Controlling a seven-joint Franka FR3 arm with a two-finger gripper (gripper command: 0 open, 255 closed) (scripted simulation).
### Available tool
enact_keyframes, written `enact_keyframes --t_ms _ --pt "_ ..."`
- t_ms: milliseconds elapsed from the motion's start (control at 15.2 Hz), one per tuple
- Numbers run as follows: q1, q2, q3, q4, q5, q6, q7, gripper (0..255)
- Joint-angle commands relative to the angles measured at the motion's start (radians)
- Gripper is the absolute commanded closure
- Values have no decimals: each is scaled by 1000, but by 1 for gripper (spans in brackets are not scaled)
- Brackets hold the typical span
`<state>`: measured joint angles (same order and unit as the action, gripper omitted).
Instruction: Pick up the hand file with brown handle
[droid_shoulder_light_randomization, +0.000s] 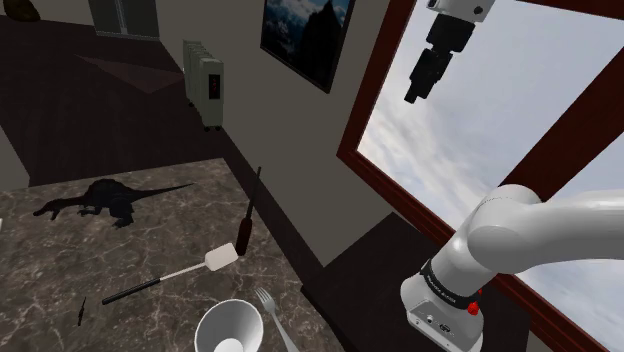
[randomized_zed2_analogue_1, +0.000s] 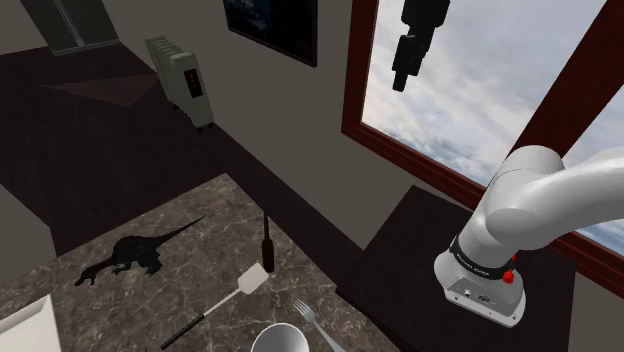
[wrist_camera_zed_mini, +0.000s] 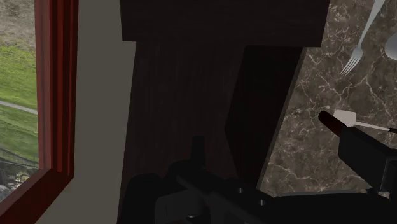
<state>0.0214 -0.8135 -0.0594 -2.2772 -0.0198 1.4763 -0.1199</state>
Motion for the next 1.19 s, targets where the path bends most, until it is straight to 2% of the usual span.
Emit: enact_keyframes --t_ms 0,594,1122 --pt "0 0 0 0 0 0 0 0" --pt "42 -47 169 -260 95 294 178 0" --pt "81 54 350 -392 170 597 345 0"
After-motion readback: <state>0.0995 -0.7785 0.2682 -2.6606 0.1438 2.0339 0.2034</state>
